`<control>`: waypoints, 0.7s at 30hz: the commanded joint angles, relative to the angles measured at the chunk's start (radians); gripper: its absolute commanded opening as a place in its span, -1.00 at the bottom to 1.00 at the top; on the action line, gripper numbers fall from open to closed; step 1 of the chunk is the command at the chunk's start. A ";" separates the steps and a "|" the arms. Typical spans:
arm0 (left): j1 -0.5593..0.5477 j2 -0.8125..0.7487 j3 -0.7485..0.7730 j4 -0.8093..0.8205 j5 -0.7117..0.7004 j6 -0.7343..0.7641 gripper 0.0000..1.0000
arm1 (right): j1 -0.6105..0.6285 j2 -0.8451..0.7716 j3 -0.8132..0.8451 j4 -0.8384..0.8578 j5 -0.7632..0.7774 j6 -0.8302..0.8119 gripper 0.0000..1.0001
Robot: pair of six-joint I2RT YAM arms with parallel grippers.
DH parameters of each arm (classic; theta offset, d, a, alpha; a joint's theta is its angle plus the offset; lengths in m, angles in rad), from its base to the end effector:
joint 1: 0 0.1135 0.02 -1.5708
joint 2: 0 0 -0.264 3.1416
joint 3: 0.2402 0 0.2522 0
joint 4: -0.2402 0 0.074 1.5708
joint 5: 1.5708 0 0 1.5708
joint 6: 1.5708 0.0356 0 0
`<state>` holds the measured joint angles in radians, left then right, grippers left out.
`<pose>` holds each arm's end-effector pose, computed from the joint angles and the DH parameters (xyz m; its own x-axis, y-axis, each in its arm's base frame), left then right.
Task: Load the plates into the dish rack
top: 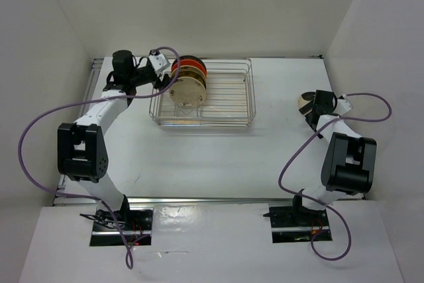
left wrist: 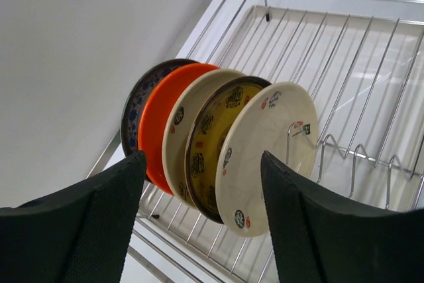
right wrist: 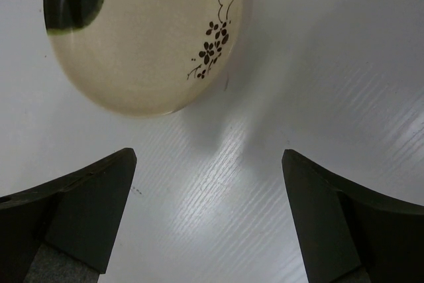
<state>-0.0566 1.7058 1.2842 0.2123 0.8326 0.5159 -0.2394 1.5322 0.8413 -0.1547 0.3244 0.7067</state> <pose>0.3973 -0.0489 0.3092 0.1947 0.3215 -0.9267 0.7638 0.5430 0.3489 0.2968 -0.0841 0.1868 -0.2736 0.7003 -0.6593 0.7992 0.5469 0.2493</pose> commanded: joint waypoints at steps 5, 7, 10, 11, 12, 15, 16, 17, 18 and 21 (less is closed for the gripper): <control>0.009 -0.086 -0.034 0.159 0.065 -0.139 0.58 | -0.008 0.054 0.002 0.129 0.107 0.122 0.98; 0.009 -0.107 -0.062 0.177 0.053 -0.160 0.60 | -0.008 0.112 0.044 0.110 0.137 0.151 0.98; 0.009 -0.118 -0.083 0.190 0.043 -0.160 0.60 | -0.008 0.195 0.109 0.067 0.137 0.189 0.98; 0.009 -0.130 -0.083 0.200 0.043 -0.160 0.60 | -0.008 0.210 0.110 0.067 0.137 0.198 0.98; 0.009 -0.143 -0.094 0.200 0.031 -0.160 0.60 | -0.008 0.223 0.122 0.058 0.137 0.221 0.98; 0.009 -0.169 -0.118 0.220 0.007 -0.160 0.60 | -0.008 0.249 0.122 0.081 0.127 0.241 0.96; 0.009 -0.169 -0.118 0.220 -0.004 -0.160 0.60 | -0.008 0.249 0.099 0.093 0.127 0.258 0.91; 0.009 -0.179 -0.131 0.220 -0.004 -0.160 0.60 | -0.008 0.249 0.090 0.116 0.145 0.258 0.87; 0.009 -0.179 -0.131 0.220 -0.013 -0.160 0.60 | -0.008 0.249 0.079 0.133 0.145 0.258 0.83; 0.009 -0.199 -0.149 0.239 -0.023 -0.160 0.60 | -0.008 0.240 0.077 0.145 0.159 0.258 0.63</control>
<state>-0.0528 1.5558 1.1503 0.3786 0.8135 0.3634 -0.2405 1.7576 0.9333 -0.0399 0.4519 0.9218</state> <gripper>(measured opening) 0.798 0.844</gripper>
